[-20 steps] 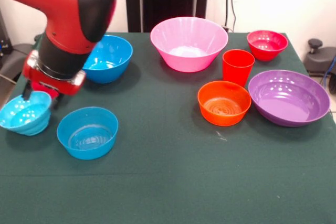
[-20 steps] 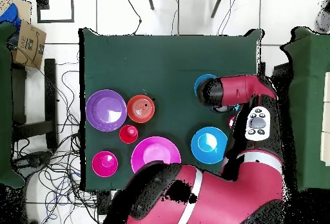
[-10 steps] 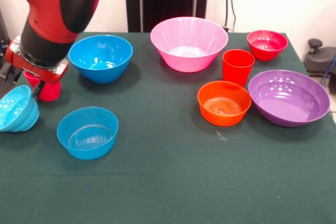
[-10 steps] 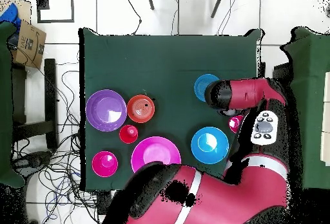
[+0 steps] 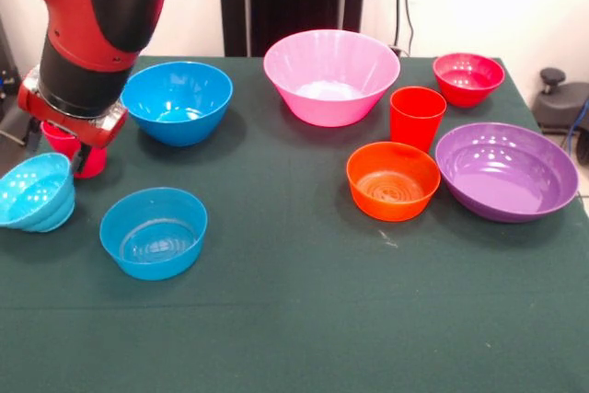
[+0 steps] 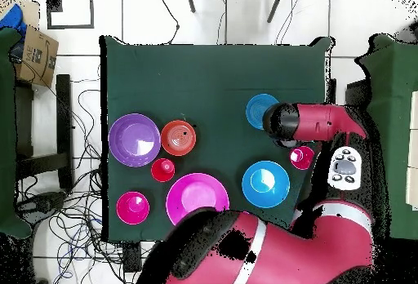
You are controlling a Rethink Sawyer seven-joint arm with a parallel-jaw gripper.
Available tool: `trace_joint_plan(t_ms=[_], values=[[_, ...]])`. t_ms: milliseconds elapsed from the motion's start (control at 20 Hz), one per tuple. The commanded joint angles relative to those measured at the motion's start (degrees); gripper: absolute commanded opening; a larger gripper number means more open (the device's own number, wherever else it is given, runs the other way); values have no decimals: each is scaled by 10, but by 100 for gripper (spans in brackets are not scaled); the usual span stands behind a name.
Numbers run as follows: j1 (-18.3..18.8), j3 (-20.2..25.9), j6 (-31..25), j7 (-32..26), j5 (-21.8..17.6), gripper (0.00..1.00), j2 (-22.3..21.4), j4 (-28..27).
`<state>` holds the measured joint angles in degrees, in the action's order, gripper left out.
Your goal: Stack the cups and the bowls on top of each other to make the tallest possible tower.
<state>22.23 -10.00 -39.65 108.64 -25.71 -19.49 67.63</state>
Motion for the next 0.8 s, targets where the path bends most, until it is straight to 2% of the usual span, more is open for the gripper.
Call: trace_joint_plan(t_ms=[50, 250, 400, 550, 800], values=[[41, 114, 69, 19, 57, 100, -21, 95], [68, 150, 94, -9, 69, 100, -30, 144], [76, 159, 143, 7, 63, 100, -29, 174], [81, 165, 174, 18, 56, 100, -23, 187], [81, 162, 179, 21, 53, 100, -19, 189]])
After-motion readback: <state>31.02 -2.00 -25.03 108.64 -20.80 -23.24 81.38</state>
